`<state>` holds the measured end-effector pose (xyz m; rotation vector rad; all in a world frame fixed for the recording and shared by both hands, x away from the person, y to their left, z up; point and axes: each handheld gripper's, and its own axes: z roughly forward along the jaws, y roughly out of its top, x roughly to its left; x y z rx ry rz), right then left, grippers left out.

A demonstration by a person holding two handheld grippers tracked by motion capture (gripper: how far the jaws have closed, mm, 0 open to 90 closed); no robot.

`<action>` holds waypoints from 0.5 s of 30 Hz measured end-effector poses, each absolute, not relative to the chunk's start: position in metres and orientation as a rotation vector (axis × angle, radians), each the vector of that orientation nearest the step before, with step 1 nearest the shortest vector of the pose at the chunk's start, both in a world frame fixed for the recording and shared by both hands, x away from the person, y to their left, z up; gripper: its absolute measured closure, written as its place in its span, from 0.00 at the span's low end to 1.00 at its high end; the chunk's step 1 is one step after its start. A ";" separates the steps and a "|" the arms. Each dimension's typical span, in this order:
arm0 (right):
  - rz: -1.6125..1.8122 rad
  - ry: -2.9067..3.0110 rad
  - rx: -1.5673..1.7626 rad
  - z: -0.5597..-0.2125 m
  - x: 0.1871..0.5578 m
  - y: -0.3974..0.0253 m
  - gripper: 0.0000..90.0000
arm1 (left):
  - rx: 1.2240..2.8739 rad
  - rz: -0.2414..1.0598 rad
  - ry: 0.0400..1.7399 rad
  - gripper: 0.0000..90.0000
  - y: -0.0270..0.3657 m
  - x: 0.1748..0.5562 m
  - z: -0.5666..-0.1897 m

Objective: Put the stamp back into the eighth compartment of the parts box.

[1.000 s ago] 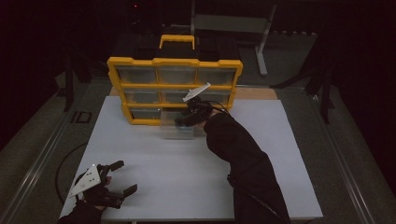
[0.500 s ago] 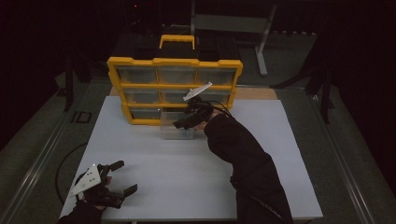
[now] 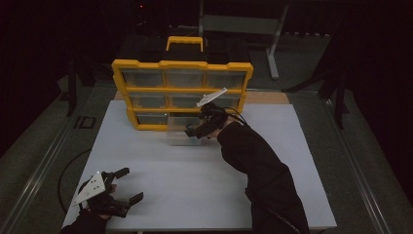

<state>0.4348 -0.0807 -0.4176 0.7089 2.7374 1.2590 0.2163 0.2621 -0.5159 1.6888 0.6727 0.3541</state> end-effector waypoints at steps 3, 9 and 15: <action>1.266 2.732 0.713 -0.416 0.433 -0.082 0.10 | 1.691 0.354 0.675 0.00 0.262 0.216 -0.516; 1.284 2.734 0.694 -0.414 0.430 -0.090 0.10 | 1.692 0.352 0.675 0.00 0.262 0.216 -0.516; 1.285 2.724 0.697 -0.414 0.426 -0.099 0.10 | 1.698 0.355 0.679 0.00 0.261 0.217 -0.516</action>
